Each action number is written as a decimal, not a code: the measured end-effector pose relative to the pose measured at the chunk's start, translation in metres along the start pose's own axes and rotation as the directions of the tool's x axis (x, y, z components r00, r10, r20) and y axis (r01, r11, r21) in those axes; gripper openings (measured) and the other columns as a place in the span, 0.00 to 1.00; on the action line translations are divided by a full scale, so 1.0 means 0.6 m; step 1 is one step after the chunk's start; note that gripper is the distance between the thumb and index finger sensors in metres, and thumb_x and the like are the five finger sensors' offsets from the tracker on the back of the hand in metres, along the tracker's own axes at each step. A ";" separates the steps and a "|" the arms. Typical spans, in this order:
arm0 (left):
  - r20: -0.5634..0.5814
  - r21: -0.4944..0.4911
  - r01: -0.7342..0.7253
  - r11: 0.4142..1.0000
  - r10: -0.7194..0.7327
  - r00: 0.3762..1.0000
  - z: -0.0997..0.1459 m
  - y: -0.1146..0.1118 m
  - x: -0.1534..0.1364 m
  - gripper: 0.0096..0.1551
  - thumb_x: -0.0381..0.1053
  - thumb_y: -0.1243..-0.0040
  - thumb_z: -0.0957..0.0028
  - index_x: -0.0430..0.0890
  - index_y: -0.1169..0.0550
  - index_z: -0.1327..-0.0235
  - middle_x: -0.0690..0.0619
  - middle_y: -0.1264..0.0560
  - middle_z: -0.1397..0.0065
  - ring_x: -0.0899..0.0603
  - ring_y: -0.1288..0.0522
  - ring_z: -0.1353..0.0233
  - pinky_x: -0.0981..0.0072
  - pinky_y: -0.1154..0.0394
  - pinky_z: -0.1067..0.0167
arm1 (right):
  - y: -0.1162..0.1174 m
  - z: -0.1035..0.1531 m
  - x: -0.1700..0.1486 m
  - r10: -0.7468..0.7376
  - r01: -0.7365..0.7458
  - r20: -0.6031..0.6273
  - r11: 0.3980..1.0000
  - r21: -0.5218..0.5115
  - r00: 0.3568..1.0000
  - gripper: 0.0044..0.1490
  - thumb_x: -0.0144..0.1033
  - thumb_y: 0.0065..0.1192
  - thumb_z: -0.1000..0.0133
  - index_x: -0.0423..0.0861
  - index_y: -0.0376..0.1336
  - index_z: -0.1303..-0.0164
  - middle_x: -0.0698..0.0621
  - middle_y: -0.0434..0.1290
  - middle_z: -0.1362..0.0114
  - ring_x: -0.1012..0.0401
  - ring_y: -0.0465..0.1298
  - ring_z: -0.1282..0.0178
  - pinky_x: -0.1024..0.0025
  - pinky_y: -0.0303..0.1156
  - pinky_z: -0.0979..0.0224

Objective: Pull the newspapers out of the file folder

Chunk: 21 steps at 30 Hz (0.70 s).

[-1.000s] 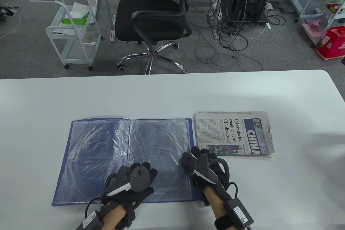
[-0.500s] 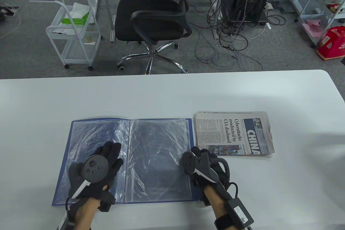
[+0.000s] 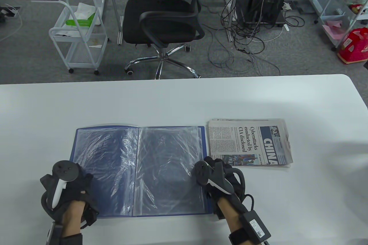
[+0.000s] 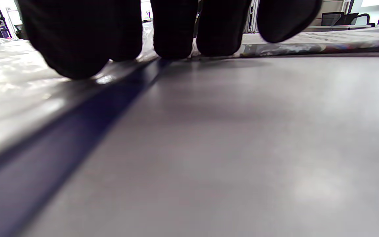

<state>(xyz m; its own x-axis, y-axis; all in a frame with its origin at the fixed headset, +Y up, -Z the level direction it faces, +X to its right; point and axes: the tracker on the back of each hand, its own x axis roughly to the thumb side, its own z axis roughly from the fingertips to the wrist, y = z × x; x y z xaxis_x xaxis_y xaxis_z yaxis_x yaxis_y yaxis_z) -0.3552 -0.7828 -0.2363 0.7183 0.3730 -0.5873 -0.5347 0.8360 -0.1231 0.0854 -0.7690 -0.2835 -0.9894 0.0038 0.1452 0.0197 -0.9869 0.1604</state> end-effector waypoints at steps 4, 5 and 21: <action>0.008 -0.009 -0.034 0.999 0.034 0.999 -0.002 0.002 -0.002 0.45 0.59 0.46 0.47 0.42 0.39 0.18 0.32 0.49 0.17 0.24 0.51 0.21 0.31 0.46 0.31 | 0.000 0.000 0.001 0.011 -0.011 -0.002 1.000 -0.004 1.000 0.36 0.52 0.68 0.57 0.64 0.64 0.35 0.53 0.67 0.21 0.46 0.69 0.22 0.39 0.65 0.27; 0.013 -0.018 -0.060 0.998 0.061 0.998 -0.002 0.005 -0.005 0.45 0.59 0.46 0.47 0.42 0.39 0.18 0.32 0.49 0.17 0.25 0.50 0.21 0.31 0.46 0.31 | 0.000 -0.001 0.001 0.009 -0.009 -0.004 1.000 -0.005 1.000 0.36 0.52 0.68 0.57 0.64 0.64 0.35 0.53 0.67 0.22 0.46 0.69 0.22 0.39 0.65 0.27; 0.231 -0.247 -0.509 0.824 0.560 0.795 0.042 0.026 0.034 0.41 0.60 0.43 0.46 0.47 0.35 0.20 0.38 0.39 0.16 0.17 0.34 0.25 0.26 0.32 0.36 | -0.002 -0.003 0.004 0.023 -0.023 -0.011 1.000 0.010 1.000 0.35 0.50 0.68 0.57 0.64 0.64 0.36 0.54 0.67 0.22 0.46 0.69 0.22 0.39 0.65 0.27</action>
<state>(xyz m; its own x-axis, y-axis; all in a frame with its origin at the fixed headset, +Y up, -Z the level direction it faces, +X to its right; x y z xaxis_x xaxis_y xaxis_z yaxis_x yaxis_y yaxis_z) -0.3375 -0.7521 -0.2302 0.3745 0.8580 -0.3515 -0.9165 0.3999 -0.0003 0.0829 -0.7680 -0.2848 -0.9902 -0.0203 0.1382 0.0434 -0.9850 0.1668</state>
